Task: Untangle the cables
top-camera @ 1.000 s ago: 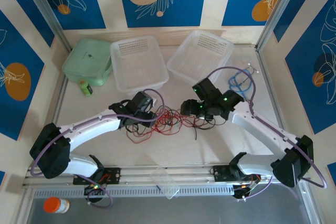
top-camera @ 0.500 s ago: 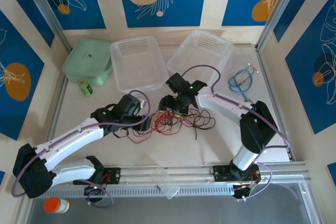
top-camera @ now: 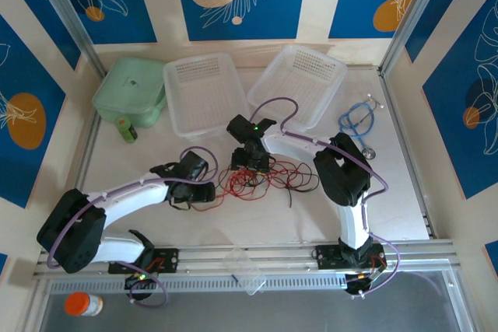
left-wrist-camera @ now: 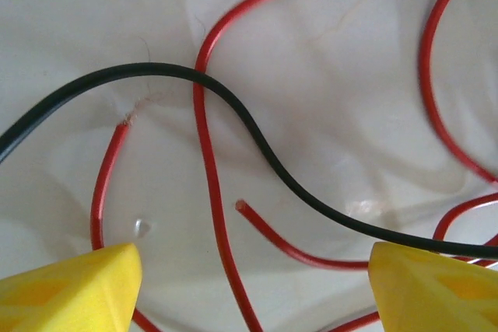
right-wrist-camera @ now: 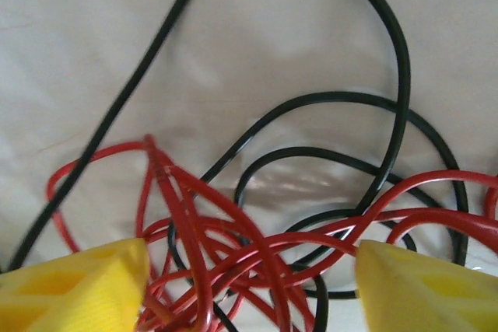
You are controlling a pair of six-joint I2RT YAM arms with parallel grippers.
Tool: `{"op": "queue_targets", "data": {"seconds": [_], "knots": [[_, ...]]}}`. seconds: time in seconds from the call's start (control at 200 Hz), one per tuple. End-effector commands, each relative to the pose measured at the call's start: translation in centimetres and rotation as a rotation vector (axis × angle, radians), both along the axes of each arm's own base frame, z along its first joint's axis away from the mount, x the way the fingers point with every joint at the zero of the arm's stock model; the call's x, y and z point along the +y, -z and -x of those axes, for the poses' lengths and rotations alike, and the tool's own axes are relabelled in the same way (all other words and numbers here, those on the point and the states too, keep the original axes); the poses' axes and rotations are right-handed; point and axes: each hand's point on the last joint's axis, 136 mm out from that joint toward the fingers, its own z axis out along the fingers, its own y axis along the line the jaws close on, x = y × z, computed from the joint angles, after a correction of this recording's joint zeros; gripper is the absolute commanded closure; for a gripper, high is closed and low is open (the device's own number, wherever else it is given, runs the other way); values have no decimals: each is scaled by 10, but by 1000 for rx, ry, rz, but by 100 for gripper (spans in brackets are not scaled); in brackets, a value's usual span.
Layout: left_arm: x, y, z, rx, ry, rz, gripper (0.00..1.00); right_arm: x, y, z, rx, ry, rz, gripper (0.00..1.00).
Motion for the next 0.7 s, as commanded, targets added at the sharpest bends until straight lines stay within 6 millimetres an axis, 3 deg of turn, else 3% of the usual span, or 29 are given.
{"op": "queue_targets", "data": {"seconds": [0.0, 0.105, 0.23, 0.38, 0.43, 0.54, 0.64, 0.695], "knots": [[-4, -8, -16, -58, -34, 37, 22, -14, 8, 2, 9, 11, 65, 42], [-2, 1, -18, -42, -46, 22, 21, -18, 12, 3, 15, 23, 69, 70], [11, 19, -22, -25, -114, -35, 15, -19, 11, 5, 16, 24, 63, 74], [18, 29, -31, -47, -173, -64, 17, -23, 8, 8, 11, 33, 61, 89], [20, 29, -33, -50, -175, -82, 26, -26, 7, 10, 8, 37, 68, 93], [26, 32, -34, -48, -171, -121, 70, -37, 4, 12, -8, 55, 92, 96], [27, 33, -34, -45, -170, -125, 98, -45, 3, 16, -18, 72, 102, 96], [26, 32, -34, -48, -168, -116, 100, -48, 3, 18, -28, 88, 97, 96]]}}
